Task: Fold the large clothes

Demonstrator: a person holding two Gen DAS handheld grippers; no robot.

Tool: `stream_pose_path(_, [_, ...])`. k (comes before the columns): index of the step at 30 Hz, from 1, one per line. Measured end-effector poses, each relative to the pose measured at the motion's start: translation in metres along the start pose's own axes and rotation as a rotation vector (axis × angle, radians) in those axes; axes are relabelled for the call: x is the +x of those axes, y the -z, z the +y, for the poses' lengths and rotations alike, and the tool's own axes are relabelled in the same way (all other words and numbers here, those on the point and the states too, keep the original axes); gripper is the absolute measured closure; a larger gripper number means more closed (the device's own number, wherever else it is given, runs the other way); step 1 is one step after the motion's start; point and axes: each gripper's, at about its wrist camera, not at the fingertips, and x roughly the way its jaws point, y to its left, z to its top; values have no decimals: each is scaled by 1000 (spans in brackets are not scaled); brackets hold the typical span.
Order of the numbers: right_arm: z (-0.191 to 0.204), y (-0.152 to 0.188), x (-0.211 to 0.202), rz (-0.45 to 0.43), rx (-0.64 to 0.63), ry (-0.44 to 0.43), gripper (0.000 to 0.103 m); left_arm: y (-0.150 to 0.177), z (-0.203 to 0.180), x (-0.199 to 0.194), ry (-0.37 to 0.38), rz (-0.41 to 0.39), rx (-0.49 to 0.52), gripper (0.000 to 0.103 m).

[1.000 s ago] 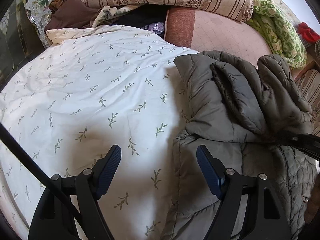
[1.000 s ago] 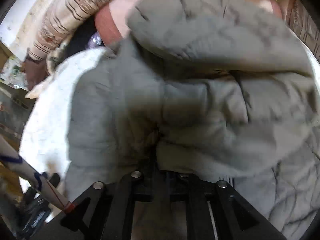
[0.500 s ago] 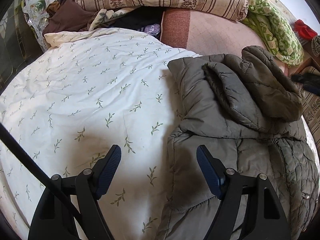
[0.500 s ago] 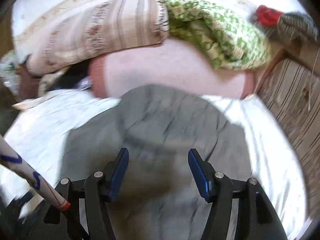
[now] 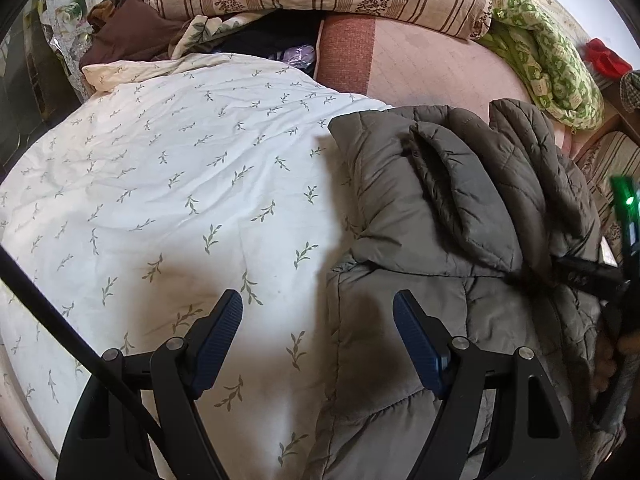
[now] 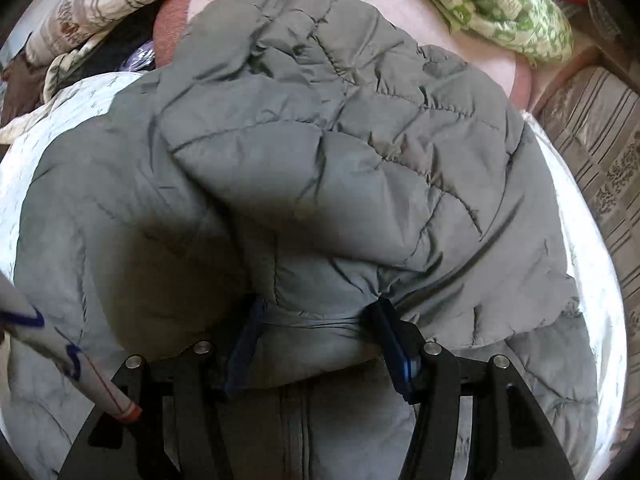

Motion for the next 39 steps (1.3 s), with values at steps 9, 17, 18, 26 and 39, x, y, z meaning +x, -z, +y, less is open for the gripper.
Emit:
stream_pose_path(9, [11, -9, -77, -171, 36, -67, 42, 0, 2, 0, 0, 3, -10, 26])
stream_pose_path(17, [49, -24, -9, -49, 19, -25, 41, 0, 3, -2, -17, -11, -1, 26])
stream_pose_path(18, [50, -26, -13, -50, 4, -23, 41, -1, 3, -2, -16, -11, -2, 26])
stream_pose_path(26, [-14, 5, -89, -25, 41, -135, 41, 8, -4, -11, -63, -43, 17, 26])
stream_pose_path(39, [-202, 125, -207, -72, 268, 57, 36, 72, -55, -71, -103, -39, 130, 26])
